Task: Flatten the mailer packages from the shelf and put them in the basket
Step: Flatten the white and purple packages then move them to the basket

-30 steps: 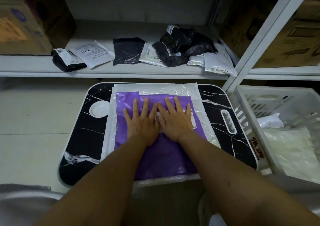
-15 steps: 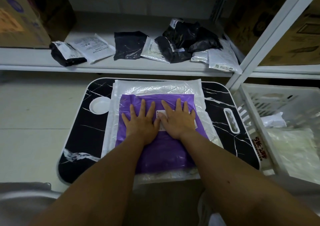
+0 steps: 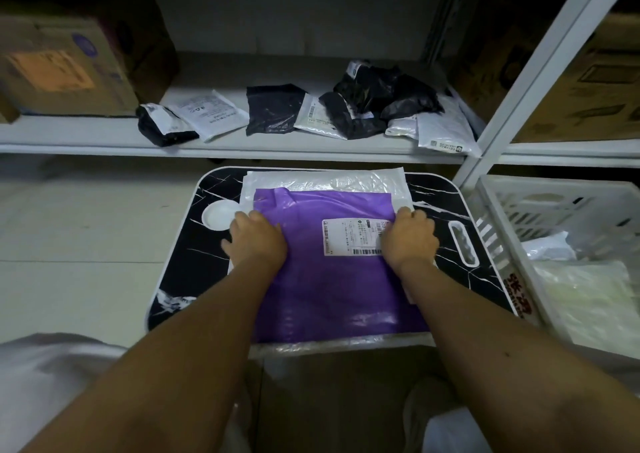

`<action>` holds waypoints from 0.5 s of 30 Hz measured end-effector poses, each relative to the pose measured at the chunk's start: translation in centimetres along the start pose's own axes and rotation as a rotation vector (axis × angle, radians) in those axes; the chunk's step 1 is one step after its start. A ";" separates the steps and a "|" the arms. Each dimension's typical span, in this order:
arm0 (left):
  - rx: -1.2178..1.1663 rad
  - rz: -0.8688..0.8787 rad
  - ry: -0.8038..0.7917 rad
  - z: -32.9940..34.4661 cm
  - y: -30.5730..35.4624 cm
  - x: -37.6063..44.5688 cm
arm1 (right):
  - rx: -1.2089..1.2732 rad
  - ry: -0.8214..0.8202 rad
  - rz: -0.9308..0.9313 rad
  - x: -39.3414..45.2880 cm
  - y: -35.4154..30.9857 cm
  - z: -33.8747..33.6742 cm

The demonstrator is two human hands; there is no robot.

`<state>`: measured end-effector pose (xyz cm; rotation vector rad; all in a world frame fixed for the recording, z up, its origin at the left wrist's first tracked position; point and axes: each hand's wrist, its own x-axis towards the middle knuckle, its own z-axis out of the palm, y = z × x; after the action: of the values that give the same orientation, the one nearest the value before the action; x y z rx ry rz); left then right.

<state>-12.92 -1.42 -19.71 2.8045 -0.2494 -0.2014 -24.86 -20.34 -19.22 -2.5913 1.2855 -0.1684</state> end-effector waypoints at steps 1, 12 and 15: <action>-0.058 -0.110 -0.027 -0.4 -0.4 -0.1 | 0.022 -0.017 0.083 -0.2 0.5 -0.5; -0.482 -0.421 -0.285 -0.5 -4.0 0.3 | 0.546 -0.369 0.527 -1.1 3.9 -1.7; -0.539 -0.336 -0.332 -0.3 -4.3 0.1 | 0.579 -0.470 0.467 -1.1 4.0 -1.9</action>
<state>-12.18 2.62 -20.85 2.2442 0.1843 -0.7004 -28.98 -22.15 -18.46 -1.6712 1.3589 0.1317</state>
